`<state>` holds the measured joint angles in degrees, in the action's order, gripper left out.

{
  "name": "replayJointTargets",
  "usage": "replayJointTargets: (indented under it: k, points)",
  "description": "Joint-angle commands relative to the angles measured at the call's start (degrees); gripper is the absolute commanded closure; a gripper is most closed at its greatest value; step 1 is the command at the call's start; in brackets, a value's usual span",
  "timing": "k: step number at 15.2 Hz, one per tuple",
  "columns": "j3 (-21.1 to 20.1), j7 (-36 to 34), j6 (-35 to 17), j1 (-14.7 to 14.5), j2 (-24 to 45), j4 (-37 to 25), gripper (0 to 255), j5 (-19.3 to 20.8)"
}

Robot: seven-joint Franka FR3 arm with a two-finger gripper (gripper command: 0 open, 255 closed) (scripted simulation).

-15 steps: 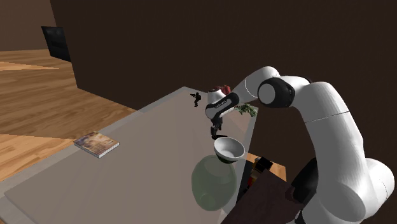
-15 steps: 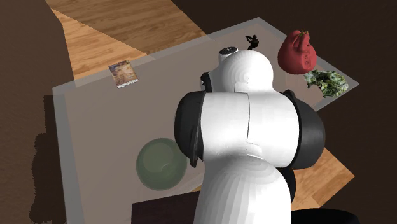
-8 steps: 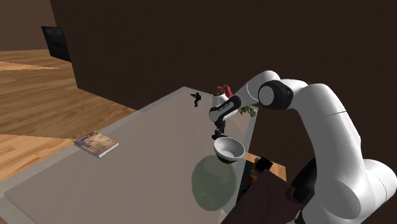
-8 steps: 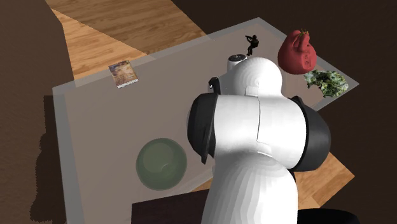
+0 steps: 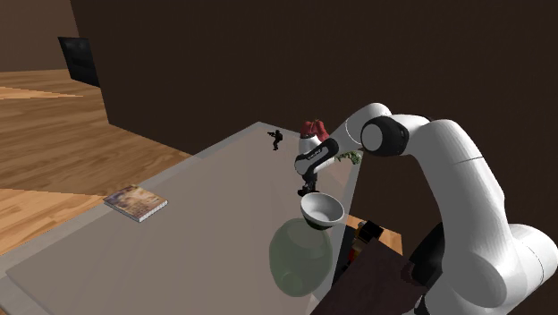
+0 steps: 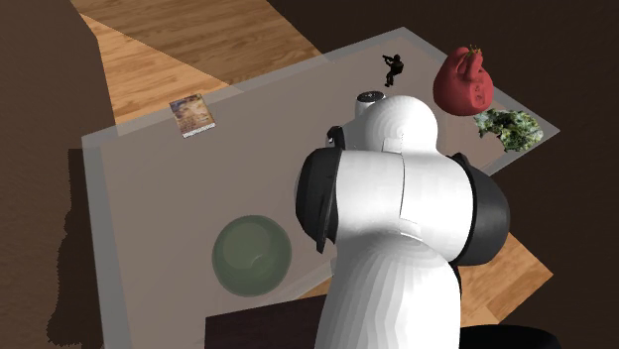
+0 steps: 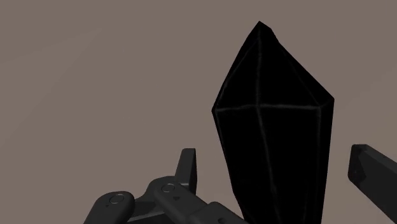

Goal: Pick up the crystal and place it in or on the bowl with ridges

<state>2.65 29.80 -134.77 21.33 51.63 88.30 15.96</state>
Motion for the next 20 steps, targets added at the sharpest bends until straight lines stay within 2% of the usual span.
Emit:
replayJointTargets:
  k: [1,2,3,12,20]
  points:
    - [0.0,0.0,-0.01,0.0,0.01,0.0,0,0.0]
    - [0.0,0.0,0.0,0.0,0.0,0.0,0,0.0]
    - [0.0,0.0,0.0,0.0,0.0,0.0,255,0.0]
    - [0.0,0.0,-0.01,0.0,0.01,0.0,255,0.0]
    - [-0.27,0.84,2.95,0.08,-4.96,1.94,255,-0.3]
